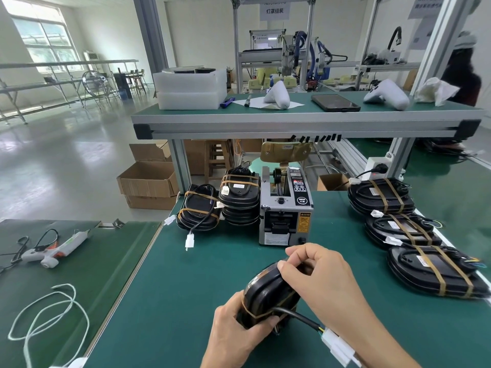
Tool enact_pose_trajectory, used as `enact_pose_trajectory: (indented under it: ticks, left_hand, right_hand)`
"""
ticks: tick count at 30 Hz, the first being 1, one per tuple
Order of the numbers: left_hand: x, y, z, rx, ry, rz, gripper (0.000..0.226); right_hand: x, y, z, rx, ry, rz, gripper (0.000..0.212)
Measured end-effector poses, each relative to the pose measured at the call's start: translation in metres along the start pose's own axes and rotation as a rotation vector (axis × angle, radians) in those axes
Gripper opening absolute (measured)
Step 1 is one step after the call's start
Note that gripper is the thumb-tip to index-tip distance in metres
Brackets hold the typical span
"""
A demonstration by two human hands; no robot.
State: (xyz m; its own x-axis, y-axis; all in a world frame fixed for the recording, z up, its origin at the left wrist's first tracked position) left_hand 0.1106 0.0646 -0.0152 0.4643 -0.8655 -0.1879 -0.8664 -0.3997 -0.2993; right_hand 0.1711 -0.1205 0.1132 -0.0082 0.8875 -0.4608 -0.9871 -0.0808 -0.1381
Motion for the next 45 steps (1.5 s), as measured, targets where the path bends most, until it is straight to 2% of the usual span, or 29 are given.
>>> enact_pose_trajectory:
  ticks: [9, 18, 23, 26, 28, 30, 32, 35, 45]
  left_hand:
    - [-0.001, 0.000, 0.000, -0.008, 0.002, 0.001, 0.041]
    - [0.000, -0.001, 0.001, -0.009, -0.002, 0.004, 0.040]
    - [0.000, -0.001, -0.005, 0.007, 0.020, -0.016, 0.041]
    - [-0.001, -0.001, -0.005, -0.001, 0.011, -0.016, 0.039]
    - [0.000, 0.000, -0.004, -0.009, 0.009, -0.002, 0.037]
    - [0.000, 0.000, -0.004, -0.017, 0.012, 0.002, 0.036]
    - [0.000, -0.001, -0.003, -0.032, 0.020, 0.002, 0.034]
    - [0.000, -0.001, -0.006, -0.047, 0.028, 0.007, 0.034]
    - [0.000, 0.000, -0.013, -0.067, 0.036, 0.022, 0.038]
  right_hand:
    - [0.003, -0.001, -0.002, 0.013, -0.052, 0.003, 0.019]
    - [0.015, -0.002, -0.002, 0.027, -0.054, 0.051, 0.013]
    - [0.024, -0.006, -0.004, 0.043, -0.174, 0.101, 0.009]
    - [0.026, -0.010, -0.014, 0.062, -0.245, 0.048, 0.021]
    - [0.023, -0.019, -0.030, 0.139, -0.327, -0.024, 0.031]
    - [0.024, -0.036, -0.050, 0.260, -0.434, -0.039, 0.026]
    - [0.029, -0.056, -0.067, 0.336, -0.436, -0.019, 0.017]
    - [0.035, -0.088, -0.084, 0.371, -0.380, -0.019, 0.012]
    - [0.056, -0.128, -0.095, 0.431, -0.396, -0.184, 0.013]
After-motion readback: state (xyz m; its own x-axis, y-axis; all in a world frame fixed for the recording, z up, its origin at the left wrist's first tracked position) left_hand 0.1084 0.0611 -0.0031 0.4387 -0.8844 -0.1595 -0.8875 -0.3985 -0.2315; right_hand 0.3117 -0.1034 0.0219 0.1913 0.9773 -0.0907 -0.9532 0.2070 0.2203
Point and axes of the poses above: each hand's wrist, its own y-axis away from the middle knuckle, its own x-axis out of the palm, z = x × y, the point moved 10 cm from there along -y, towards the middle knuckle, and after that the axes turned 7 degrees about -z, right-handed, at the moved point
